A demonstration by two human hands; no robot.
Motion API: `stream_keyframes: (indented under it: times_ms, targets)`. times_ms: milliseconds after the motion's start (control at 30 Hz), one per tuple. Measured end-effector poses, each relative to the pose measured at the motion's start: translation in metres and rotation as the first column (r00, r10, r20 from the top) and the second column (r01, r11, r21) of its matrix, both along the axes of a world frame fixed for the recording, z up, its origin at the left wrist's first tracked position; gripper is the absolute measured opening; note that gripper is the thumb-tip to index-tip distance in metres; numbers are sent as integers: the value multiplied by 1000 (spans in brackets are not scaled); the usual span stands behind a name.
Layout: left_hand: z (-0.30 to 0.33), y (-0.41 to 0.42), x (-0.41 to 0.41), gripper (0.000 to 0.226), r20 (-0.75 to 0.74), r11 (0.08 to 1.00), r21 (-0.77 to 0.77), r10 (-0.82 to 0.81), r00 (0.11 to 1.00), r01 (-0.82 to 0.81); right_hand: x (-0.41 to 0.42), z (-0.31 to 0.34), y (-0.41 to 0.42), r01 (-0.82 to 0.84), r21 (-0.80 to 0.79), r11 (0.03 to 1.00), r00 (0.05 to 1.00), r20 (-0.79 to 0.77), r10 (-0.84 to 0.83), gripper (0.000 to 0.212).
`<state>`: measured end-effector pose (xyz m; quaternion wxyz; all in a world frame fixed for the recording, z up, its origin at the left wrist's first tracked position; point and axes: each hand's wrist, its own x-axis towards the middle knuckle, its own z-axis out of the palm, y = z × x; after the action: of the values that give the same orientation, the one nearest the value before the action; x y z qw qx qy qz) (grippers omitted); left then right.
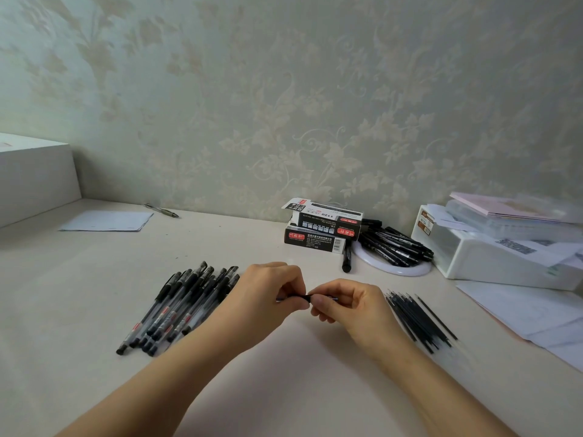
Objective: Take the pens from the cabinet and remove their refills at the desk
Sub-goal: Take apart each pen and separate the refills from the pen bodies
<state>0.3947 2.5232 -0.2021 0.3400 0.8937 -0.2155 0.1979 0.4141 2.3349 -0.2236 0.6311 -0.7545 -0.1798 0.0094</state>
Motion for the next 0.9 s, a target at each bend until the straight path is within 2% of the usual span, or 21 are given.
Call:
stream_keyframes:
  times_ms: [367,533,700,800,900]
  targets:
    - [-6,-6,3,12,-62,991,-133,18,998,-26,4,-1,3,46,-17,999,999,17,-45,12]
    - [-12,-12,0,11,-16,997,53,53,998,-52,2,-8,8,45,-87,995,999,1,-45,15]
    - [-11,1,5,8,33,937,164,307,951,-308,11,-11,2,349,-42,936,935,81,-345,11]
    - [-12,11,6,9,-27,873,264,432,902,-410,15,-16,-7,432,-98,896,899,125,-420,7]
    - [-12,13,7,8,-68,847,288,483,873,-446,17,-19,-7,460,-147,876,881,197,-430,8]
